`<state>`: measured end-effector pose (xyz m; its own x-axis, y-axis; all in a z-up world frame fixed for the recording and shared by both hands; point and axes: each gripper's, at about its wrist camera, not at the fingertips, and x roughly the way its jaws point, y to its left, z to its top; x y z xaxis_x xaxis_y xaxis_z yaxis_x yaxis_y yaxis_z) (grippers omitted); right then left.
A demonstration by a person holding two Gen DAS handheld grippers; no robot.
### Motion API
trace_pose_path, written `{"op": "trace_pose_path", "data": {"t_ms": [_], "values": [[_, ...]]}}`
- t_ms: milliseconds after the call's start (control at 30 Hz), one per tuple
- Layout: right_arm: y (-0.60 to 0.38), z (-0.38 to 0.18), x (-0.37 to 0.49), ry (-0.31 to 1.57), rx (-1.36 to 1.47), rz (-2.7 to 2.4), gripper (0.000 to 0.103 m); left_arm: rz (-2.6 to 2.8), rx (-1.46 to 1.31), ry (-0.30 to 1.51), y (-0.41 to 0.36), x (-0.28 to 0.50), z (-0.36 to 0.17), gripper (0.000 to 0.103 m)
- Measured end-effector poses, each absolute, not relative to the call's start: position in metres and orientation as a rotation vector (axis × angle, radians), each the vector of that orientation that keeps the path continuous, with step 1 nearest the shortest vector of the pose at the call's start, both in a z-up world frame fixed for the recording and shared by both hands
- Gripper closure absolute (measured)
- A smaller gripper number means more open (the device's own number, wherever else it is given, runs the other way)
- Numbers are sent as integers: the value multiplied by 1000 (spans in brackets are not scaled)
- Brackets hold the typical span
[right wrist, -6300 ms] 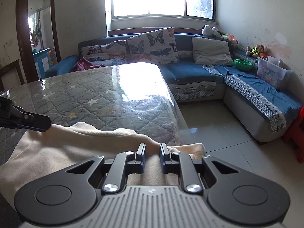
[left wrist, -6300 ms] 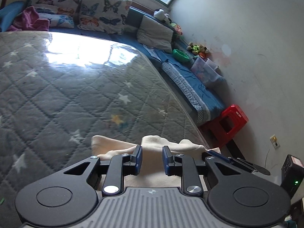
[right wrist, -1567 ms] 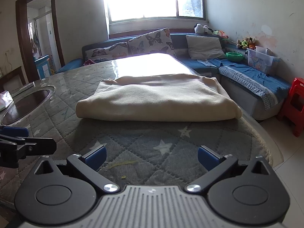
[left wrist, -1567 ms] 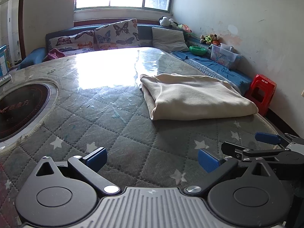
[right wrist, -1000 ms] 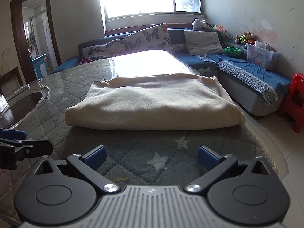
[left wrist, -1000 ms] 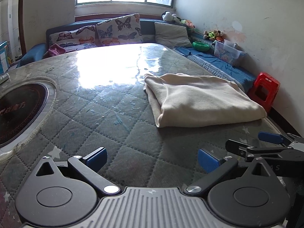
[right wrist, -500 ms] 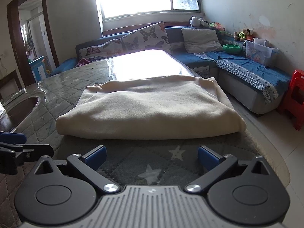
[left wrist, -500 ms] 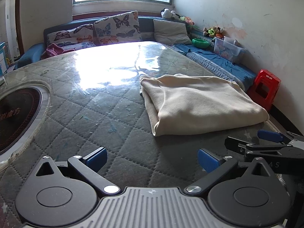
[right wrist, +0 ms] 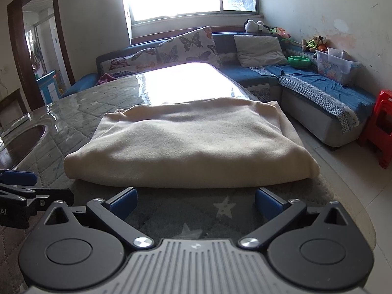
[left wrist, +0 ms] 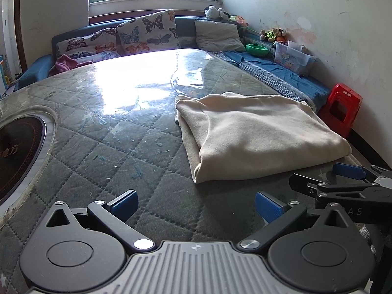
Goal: Fold clothes
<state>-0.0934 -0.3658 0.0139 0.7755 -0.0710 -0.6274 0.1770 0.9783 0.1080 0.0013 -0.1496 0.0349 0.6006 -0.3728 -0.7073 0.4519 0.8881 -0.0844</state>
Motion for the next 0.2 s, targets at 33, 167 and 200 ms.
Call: {"op": "trace_pose_path", "data": {"t_ms": [33,167,200], "values": [[-366,14,-93,671,164,-134,0,-477,109,793,-150,2,35,0],[-367,14,-91,671,164,-131,0,-474,113,798,-152,5,34,0],[-368,14,-90,671,164,-132,0,-474,113,799,-152,6,34,0]]}}
